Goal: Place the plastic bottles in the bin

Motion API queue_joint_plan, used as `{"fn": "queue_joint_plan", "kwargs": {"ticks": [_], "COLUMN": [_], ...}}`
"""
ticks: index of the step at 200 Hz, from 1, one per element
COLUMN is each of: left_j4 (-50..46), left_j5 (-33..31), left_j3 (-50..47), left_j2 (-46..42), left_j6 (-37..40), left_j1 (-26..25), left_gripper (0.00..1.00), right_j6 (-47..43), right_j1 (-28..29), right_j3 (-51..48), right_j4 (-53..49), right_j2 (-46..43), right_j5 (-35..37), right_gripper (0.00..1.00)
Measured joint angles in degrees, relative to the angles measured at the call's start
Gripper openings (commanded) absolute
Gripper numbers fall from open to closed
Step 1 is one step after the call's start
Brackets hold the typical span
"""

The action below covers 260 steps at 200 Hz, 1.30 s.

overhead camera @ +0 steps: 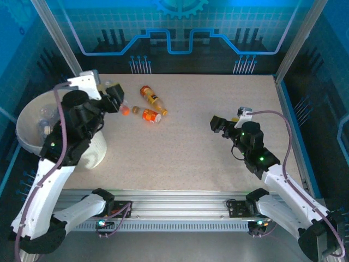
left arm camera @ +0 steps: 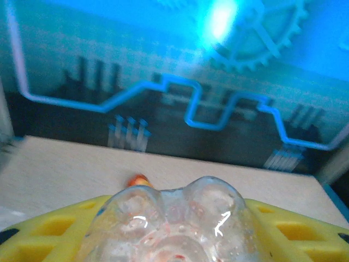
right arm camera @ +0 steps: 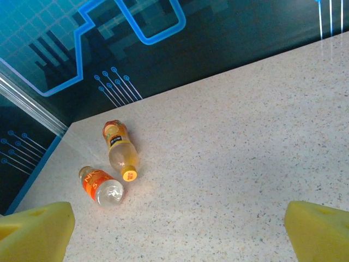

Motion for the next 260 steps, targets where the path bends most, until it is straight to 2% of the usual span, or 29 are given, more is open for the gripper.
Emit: {"fn": "queue_joint_plan", "kwargs": {"ticks": [23, 40, 54, 71, 137, 175, 186, 212, 238, 260], "left_j4": [1.81, 5.14, 7.32, 7.37, -3.82, -5.92, -5.88, -5.77, -5.14, -6.93], "left_j5": [-12.55, -19.58, -22.91, -24.44, -24.0, -19.17, -17.33, -15.28, -14.86, -12.13], "left_j3": [1.68, 1.62, 1.62, 1.62, 2.23, 1.11, 0.28, -2.6, -3.08, -2.99], "left_j2": [-0.2, 0.72, 2.12, 3.96, 6.75, 7.72, 8.59, 11.08, 13.33, 13.94], "left_j6": [9.68, 17.42, 21.75, 23.41, 17.68, 13.05, 11.91, 11.21, 11.02, 9.51], "left_j1": [0.33, 2.56, 7.56, 14.95, 37.0, 47.87, 50.6, 53.66, 54.14, 54.16], "left_gripper": [0.46, 0.46, 0.47, 0.47, 0.47, 0.47, 0.51, 0.58, 0.77, 0.81], "right_j6": [0.11, 0.48, 0.66, 0.66, -0.94, -2.62, -2.64, -2.62, -2.6, -2.6], "right_j1": [0.0, -0.04, -0.15, -0.26, -0.26, -0.33, -0.33, -0.37, -0.37, -0.37], "right_j3": [0.35, 0.61, 1.16, 2.16, 7.93, 12.02, 12.48, 13.16, 13.35, 13.35], "right_j4": [-0.07, 0.02, 0.04, 0.07, -1.07, -1.97, -2.03, -2.32, -2.75, -3.1], "right_j2": [1.62, 2.64, 3.48, 4.39, 8.59, 10.84, 11.3, 12.83, 13.44, 13.42], "right_j5": [0.04, 0.04, 0.04, 0.02, -0.72, -2.62, -3.17, -4.02, -4.72, -4.9], "right_gripper": [1.0, 1.0, 1.0, 1.0, 1.0, 1.0, 1.0, 1.0, 1.0, 1.0]}}
